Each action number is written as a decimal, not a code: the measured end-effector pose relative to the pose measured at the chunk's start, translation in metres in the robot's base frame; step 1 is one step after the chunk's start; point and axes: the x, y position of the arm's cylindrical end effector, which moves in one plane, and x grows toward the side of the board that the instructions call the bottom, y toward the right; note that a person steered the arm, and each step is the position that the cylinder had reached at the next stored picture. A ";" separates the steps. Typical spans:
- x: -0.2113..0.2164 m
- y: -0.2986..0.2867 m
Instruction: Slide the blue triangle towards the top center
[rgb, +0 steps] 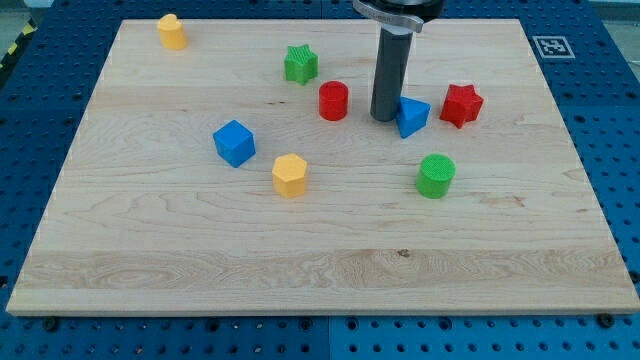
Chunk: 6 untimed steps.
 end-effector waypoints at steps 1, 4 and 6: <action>0.025 -0.003; 0.039 0.051; 0.010 0.029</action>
